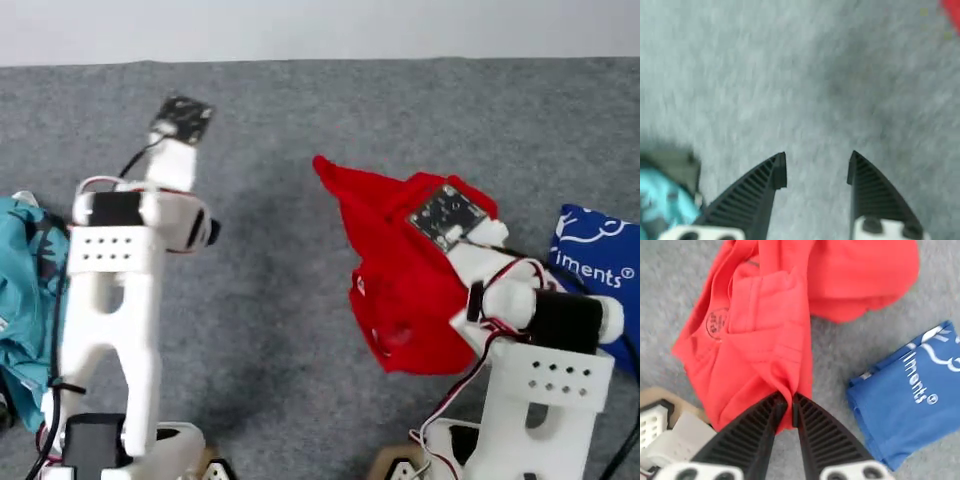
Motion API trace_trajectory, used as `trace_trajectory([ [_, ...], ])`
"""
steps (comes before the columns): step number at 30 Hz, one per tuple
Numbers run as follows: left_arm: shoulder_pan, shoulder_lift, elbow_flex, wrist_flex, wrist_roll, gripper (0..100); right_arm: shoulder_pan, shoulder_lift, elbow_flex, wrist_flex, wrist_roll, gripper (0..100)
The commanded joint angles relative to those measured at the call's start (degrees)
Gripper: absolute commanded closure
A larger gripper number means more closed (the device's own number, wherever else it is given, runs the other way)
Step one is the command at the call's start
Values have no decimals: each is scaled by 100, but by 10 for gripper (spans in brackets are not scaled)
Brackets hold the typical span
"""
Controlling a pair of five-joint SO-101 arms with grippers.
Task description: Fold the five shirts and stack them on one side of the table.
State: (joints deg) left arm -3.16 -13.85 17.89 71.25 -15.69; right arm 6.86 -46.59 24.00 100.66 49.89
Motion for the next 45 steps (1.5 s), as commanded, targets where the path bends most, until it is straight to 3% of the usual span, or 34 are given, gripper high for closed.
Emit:
trace_trajectory([
  [1, 527, -114, -198, -712, 70, 798, 215, -163, 202, 215, 132, 988],
  [7, 905, 941, -312, -1670, 378, 798, 505, -198, 712, 198, 132, 988],
  [17, 1116, 2936, -1982, -1670, 396, 798, 1877, -154, 747, -101, 677, 988],
  [21, 1468, 3701, -2554, -1582, 396, 794, 2044, -154, 747, -163, 686, 988],
  [28, 1802, 5099, -4242, -176, 413, 749, 2035, -189, 747, -163, 668, 988],
  [39, 1811, 7297, -8022, 2215, 387, 739, 2026, -198, 747, -101, 448, 988],
  [45, 1837, 8264, -9226, 2936, 387, 742, 2026, -198, 738, -101, 431, 988],
])
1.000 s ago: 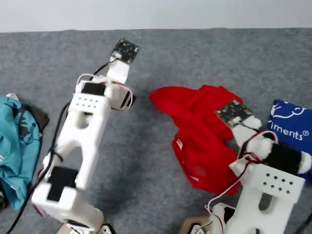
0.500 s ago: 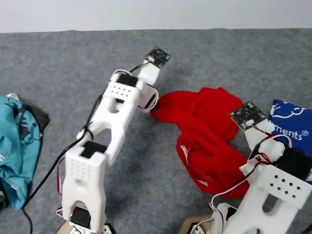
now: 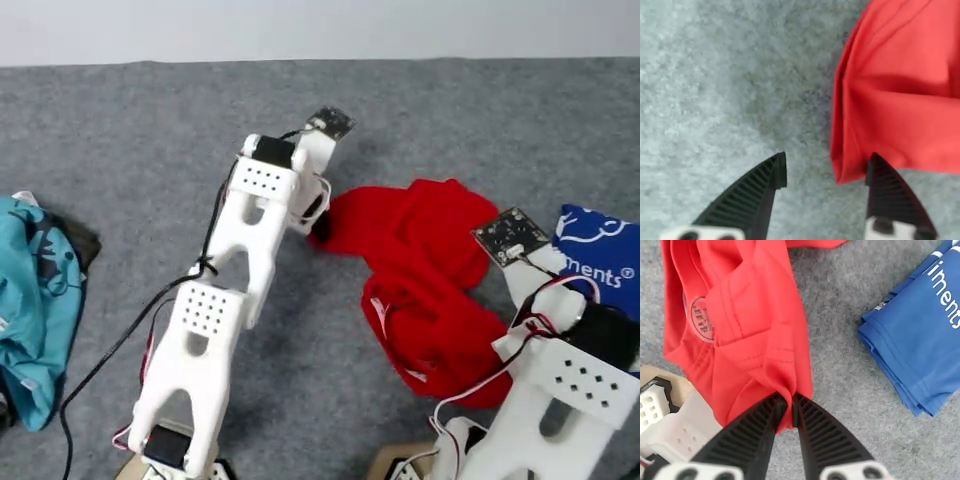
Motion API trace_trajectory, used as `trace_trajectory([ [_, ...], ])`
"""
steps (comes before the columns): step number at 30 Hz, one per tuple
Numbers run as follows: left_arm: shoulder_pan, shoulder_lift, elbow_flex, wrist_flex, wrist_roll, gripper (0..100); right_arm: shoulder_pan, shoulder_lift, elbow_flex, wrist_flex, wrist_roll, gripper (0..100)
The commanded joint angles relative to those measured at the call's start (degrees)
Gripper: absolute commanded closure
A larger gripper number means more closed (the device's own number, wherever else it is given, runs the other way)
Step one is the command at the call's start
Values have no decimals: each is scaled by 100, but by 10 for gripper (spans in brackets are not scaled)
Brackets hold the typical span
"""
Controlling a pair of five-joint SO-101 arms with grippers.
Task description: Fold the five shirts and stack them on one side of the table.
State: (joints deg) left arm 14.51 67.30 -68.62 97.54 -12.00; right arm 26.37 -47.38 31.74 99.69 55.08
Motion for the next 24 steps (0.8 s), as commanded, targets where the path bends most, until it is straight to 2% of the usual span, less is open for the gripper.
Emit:
trace_trajectory([
  [1, 88, 185, -646, 308, 26, 743, 75, -119, -44, -4, -88, 988],
  [13, 607, 193, -356, 308, -114, 882, 75, -127, -44, -48, -70, 988],
  [18, 571, 167, -356, 308, -246, 997, 75, -127, -44, -57, -62, 988],
  [24, 527, -527, -330, 308, -229, 995, 66, -127, -70, -75, -62, 988],
])
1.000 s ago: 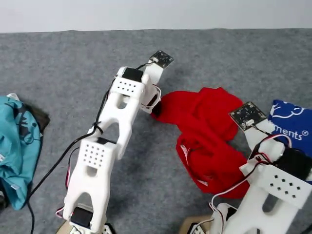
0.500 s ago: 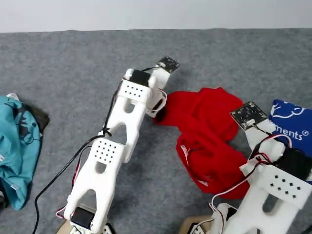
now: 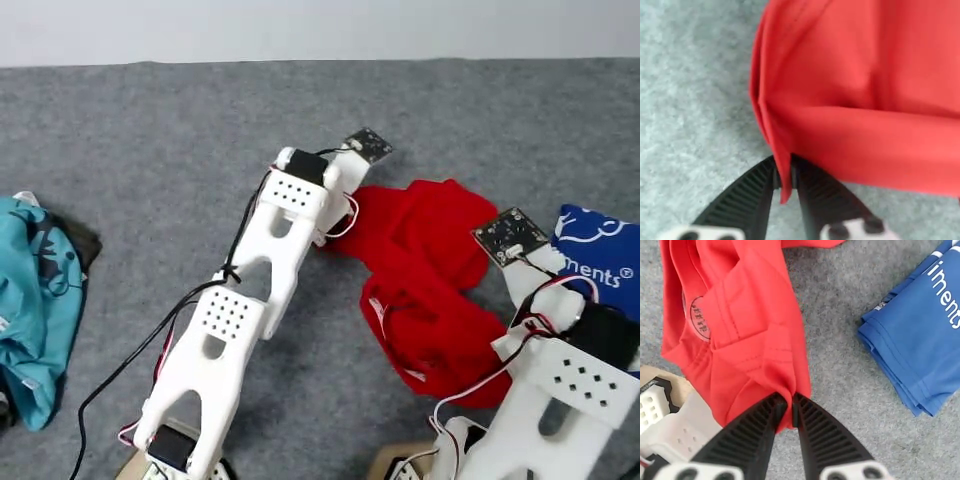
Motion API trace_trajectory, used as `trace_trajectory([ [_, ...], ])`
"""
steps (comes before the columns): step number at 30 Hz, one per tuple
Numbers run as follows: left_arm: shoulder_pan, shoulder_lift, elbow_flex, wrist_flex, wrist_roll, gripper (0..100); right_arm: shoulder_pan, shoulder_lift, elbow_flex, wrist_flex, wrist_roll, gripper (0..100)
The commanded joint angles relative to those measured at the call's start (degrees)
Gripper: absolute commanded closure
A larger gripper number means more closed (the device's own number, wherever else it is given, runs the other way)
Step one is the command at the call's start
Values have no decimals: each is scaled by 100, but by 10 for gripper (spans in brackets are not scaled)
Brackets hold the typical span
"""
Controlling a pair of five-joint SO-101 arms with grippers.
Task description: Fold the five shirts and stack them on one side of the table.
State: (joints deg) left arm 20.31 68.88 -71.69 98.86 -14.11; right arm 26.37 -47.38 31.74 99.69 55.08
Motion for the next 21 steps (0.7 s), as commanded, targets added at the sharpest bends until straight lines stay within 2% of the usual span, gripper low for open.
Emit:
trace_trajectory([
  [1, -62, -844, -13, 176, -18, 995, 66, -127, -70, -119, -62, 988],
  [4, -70, -1292, -13, 176, -18, 995, 66, -127, -79, -277, -70, 988],
  [9, -457, -2101, -40, 167, -9, 995, 66, -119, -466, -673, -123, 988],
  [13, -835, -2901, -40, 167, -9, 995, 66, -75, -844, -1226, -554, 988],
  [21, -1178, -4545, -40, 158, 501, 995, -593, -75, -1662, -2413, -1292, 988],
])
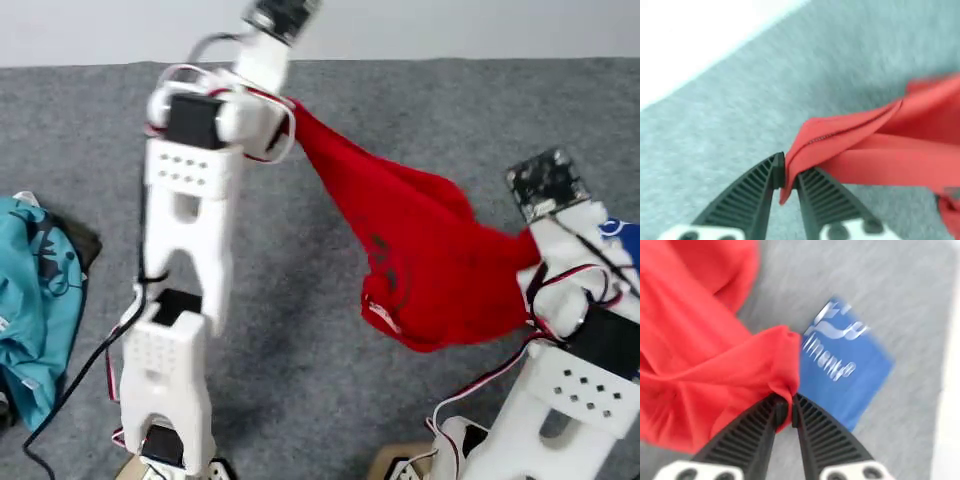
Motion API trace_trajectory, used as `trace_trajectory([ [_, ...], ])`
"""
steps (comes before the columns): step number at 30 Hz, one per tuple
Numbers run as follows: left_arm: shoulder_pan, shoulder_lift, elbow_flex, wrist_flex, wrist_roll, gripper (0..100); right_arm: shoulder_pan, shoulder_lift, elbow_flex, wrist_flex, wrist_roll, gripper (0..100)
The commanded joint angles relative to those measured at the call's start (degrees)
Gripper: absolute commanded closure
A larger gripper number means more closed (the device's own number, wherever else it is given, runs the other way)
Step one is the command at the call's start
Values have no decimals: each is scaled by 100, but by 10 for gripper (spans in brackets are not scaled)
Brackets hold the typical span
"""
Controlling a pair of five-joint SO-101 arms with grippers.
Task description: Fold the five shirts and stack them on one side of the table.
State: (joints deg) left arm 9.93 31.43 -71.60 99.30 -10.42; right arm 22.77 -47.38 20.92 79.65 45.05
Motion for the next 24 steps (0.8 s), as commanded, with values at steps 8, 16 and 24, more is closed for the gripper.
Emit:
trace_trajectory([
  [8, -185, -2251, -57, 105, 167, 995, -822, -66, -1521, -1437, -642, 988],
  [16, -185, -3305, -48, 105, 141, 995, -980, -84, -2418, -1587, -642, 988],
  [24, -193, -4070, -13, 132, 53, 995, -963, -119, -3288, -1525, -633, 988],
])
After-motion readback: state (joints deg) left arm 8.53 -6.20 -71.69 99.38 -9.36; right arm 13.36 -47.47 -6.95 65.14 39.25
